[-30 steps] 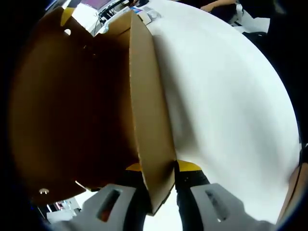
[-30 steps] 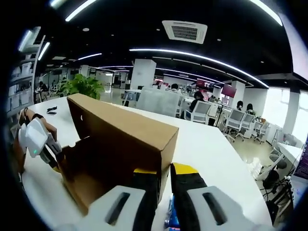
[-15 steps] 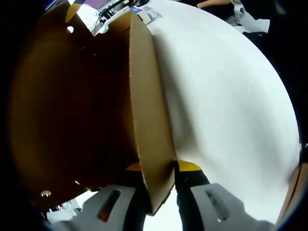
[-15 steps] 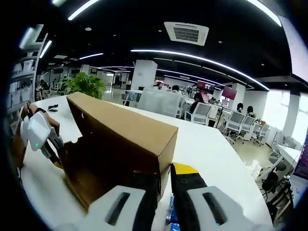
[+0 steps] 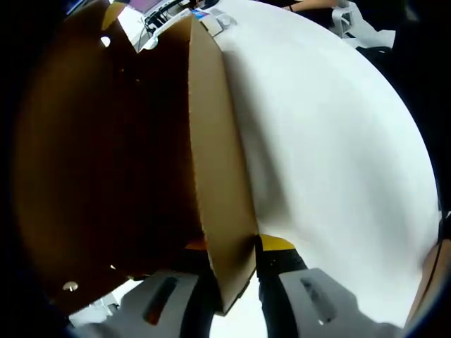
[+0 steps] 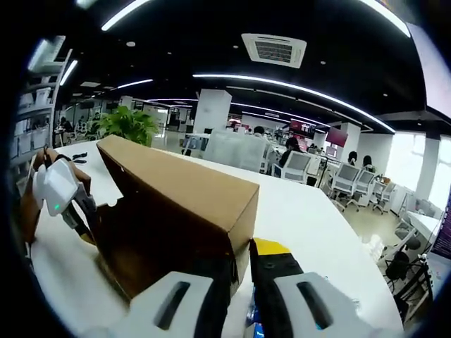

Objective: Operate the shoe box by opening the lid, removing the specified soft item, and placing it in the target area until the item is outside and the box remains undamaged.

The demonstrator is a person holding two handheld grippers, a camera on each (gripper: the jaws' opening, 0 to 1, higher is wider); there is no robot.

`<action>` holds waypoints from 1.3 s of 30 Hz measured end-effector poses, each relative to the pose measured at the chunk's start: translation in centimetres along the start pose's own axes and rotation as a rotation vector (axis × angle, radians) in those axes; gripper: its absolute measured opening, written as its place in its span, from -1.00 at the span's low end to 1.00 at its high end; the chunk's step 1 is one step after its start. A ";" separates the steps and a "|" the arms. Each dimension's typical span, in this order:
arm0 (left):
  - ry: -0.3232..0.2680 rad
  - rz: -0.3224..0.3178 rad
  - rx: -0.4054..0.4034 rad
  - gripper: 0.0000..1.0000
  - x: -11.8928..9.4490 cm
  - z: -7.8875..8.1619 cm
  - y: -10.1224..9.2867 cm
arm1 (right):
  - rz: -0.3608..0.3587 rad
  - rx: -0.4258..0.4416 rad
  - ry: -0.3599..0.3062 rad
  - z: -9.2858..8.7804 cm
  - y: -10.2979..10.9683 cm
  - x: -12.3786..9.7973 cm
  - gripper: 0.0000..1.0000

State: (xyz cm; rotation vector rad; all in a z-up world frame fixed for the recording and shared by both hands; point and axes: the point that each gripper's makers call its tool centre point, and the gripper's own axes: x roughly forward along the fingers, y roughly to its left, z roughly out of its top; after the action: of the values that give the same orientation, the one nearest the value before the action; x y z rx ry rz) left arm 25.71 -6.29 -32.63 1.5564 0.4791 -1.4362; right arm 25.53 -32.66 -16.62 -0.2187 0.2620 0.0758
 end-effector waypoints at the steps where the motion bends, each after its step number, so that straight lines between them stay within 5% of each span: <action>1: 0.000 0.000 0.000 -0.63 0.0 0.0 0.0 | 0.000 0.000 0.000 0.0 0.0 0.0 -0.85; 39: 0.017 0.003 0.017 -0.63 0.0 -0.1 0.2 | -0.026 0.014 -0.019 -1.6 0.5 -0.5 -0.87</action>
State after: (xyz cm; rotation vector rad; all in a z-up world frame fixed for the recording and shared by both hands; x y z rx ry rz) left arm 25.92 -6.26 -32.60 1.5835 0.4757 -1.4292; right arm 24.61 -32.52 -18.13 -0.2078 0.2408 0.0500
